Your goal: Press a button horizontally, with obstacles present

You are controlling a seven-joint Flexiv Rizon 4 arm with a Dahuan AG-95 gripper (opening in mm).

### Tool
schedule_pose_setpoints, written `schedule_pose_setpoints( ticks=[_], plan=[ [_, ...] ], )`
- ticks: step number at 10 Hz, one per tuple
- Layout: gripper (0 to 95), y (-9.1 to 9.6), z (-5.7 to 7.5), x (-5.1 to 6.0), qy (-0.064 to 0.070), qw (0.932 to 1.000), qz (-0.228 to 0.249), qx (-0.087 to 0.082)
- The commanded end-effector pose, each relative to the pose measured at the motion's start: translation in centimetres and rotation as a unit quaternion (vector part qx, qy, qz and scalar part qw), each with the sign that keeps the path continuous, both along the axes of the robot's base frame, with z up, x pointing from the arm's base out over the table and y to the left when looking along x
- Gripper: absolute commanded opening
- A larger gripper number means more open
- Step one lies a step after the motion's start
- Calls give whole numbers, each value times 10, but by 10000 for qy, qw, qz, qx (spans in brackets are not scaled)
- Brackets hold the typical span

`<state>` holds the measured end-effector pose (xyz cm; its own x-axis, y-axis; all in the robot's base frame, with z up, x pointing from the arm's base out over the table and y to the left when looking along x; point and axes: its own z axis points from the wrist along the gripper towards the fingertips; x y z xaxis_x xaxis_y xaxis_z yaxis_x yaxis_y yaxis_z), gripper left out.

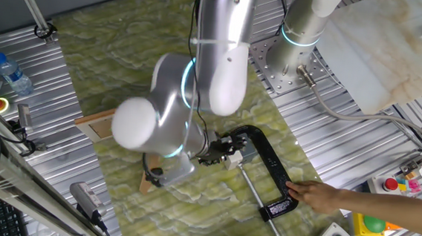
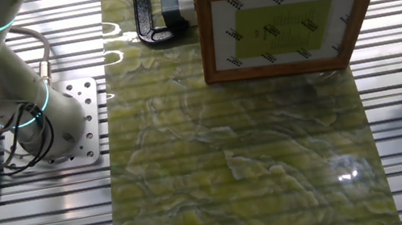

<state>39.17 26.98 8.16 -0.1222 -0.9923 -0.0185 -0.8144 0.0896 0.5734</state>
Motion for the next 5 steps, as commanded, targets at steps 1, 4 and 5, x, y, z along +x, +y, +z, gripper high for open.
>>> schedule_pose_setpoints(
  ticks=[1,4,5],
  plan=[
    [950,4,-1,8,309,9988,269,258],
    [950,7,1,12,575,9981,-121,181],
    [950,7,2,15,605,9981,-57,105]
  ],
)
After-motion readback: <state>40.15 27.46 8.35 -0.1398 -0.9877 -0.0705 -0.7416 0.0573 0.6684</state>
